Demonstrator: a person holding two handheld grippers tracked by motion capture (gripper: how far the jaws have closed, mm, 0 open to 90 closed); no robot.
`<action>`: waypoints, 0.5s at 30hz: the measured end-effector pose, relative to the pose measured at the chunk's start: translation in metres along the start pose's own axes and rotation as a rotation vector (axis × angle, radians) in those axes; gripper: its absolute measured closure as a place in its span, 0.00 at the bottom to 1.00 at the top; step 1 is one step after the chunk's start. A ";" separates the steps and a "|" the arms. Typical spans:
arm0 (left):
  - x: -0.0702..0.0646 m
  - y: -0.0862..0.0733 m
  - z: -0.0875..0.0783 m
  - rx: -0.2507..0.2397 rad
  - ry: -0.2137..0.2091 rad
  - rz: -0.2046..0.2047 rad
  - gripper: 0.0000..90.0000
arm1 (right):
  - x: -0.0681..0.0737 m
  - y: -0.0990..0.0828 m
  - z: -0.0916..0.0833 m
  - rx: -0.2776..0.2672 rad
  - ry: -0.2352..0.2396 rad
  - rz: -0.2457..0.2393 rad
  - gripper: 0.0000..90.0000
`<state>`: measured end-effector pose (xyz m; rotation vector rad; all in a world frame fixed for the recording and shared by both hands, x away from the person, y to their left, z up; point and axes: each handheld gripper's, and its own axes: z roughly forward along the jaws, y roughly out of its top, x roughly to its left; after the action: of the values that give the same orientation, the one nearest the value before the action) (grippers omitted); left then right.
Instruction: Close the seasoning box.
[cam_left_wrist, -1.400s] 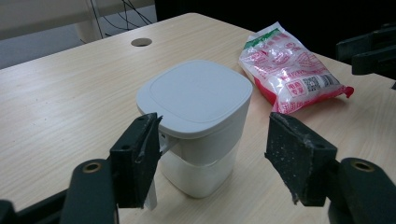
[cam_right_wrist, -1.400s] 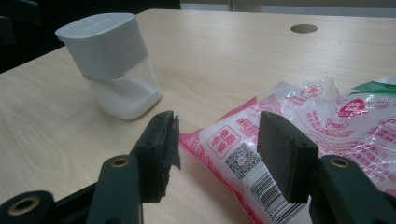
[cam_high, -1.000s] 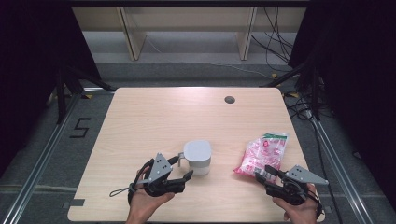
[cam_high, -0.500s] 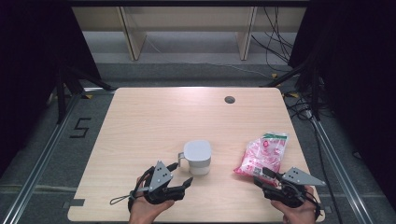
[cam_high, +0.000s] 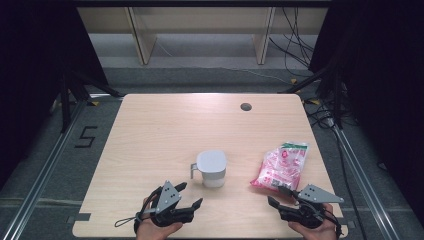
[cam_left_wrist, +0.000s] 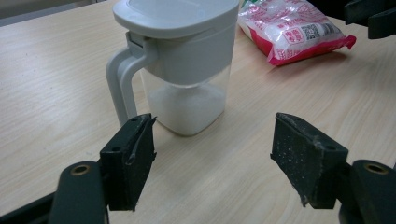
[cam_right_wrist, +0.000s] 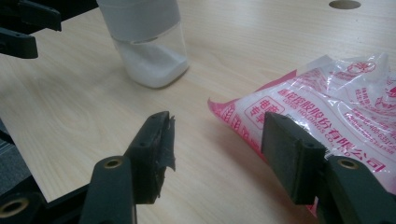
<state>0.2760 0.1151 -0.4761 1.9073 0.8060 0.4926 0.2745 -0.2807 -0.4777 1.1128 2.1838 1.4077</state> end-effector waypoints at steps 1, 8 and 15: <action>0.000 -0.002 0.000 -0.005 -0.004 -0.011 0.32 | -0.001 -0.001 0.000 0.005 -0.003 -0.022 0.48; -0.002 -0.009 0.000 0.024 -0.008 0.012 0.32 | 0.005 -0.005 -0.003 0.038 0.015 -0.023 0.47; -0.004 -0.015 0.002 0.011 -0.016 -0.007 0.32 | 0.011 -0.010 -0.005 0.088 0.014 -0.046 0.46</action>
<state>0.2695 0.1153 -0.4903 1.9159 0.8065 0.4691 0.2599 -0.2777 -0.4826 1.0780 2.2859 1.3162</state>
